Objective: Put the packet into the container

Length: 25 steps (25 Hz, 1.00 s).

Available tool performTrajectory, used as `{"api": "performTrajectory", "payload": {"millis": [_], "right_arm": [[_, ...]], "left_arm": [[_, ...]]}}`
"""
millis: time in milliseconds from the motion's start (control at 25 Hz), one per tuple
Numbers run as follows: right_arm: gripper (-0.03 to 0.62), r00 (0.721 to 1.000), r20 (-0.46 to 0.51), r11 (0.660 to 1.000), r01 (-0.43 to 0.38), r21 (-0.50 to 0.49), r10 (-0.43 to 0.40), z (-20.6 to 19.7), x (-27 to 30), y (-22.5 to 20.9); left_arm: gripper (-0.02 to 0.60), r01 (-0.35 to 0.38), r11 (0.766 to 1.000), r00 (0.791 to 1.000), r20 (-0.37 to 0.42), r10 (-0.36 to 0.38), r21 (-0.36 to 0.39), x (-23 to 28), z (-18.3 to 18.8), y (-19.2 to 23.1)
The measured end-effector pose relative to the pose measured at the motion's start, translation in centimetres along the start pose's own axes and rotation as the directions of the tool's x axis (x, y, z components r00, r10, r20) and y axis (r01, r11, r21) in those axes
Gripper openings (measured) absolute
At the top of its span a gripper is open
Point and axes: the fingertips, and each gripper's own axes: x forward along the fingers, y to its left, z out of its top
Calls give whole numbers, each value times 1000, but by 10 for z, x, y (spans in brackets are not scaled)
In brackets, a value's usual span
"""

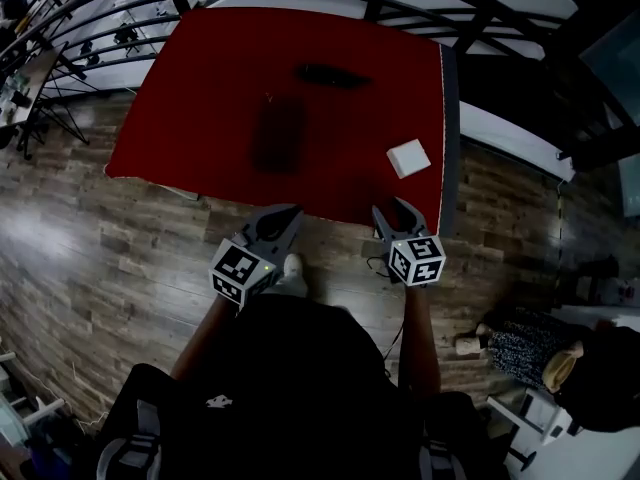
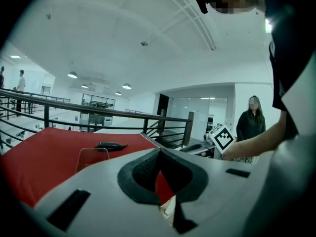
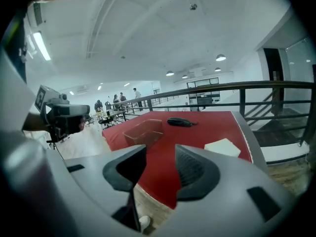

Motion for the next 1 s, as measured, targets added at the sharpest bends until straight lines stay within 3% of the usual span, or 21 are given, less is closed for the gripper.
{"api": "performTrajectory", "payload": {"millis": [200, 440, 1000], "right_arm": [[247, 992, -111, 997, 49, -61, -55, -12, 28, -53], [305, 959, -262, 988, 69, -139, -104, -17, 60, -108], [354, 890, -416, 976, 120, -183, -188, -24, 90, -137]], "left_arm": [[5, 2, 1000, 1000, -7, -2, -5, -2, -4, 20], [5, 10, 1000, 1000, -9, -10, -9, 1, -5, 39], [5, 79, 996, 997, 1, -79, -42, 17, -9, 70]]}}
